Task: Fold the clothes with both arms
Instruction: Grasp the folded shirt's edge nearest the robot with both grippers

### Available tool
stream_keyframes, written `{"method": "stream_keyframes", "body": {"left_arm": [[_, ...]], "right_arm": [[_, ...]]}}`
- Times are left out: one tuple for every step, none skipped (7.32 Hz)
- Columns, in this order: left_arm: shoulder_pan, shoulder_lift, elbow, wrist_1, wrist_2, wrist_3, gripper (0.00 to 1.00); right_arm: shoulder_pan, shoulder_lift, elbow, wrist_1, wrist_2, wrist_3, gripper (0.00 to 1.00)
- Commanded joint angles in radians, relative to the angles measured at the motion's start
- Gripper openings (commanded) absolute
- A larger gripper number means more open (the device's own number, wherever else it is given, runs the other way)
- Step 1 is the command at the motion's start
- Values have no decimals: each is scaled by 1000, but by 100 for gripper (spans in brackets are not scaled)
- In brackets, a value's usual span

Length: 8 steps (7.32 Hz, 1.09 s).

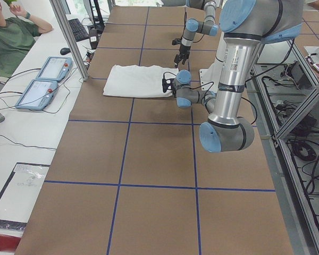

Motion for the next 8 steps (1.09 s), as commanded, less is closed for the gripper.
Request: {"method": "stream_keyframes", "body": {"left_arm": [[1,-5,-1,0,0,-1,0],[1,-3,-1,0,0,-1,0],[1,-3,-2,0,0,-1,0],[-1,-5,-2,0,0,-1,0],[-1,-3,-2,0,0,-1,0],[-1,-5,-4,0,0,-1,0],[-1,-3,-4,0,0,-1,0],[-1,-3,-5,0,0,-1,0]], "right_arm": [[-17,43,-9,-32,-36,107,98],[-17,51,-40,-3,-62,121,98],[-17,66,-81,34,-67,136,98],[-17,89,-103,33,-74,152,98],[-17,99,-109,28,-80,158,97],[-17,99,-112,25,-83,158,96],[-17,99,-120,25,-84,162,96],[-19,111,-142,24,-85,182,95]]}}
